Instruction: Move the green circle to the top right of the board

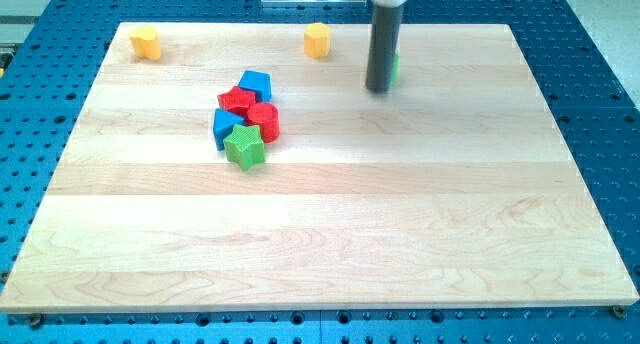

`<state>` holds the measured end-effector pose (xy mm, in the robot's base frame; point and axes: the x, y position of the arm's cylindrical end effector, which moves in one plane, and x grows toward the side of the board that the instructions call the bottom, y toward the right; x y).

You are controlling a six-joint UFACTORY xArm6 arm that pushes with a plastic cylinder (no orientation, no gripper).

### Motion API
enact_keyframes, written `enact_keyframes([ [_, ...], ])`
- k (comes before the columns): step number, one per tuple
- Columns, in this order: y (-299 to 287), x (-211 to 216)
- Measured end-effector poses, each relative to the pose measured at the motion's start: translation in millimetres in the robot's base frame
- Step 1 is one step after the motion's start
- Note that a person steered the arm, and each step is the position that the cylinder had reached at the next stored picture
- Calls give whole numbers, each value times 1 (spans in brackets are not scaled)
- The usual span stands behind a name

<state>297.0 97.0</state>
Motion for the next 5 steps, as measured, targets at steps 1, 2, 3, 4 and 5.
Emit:
enact_keyframes([
  [1,4,11],
  [2,-13,-24],
  [3,32,-41],
  [4,74,-36],
  [5,53,-5],
])
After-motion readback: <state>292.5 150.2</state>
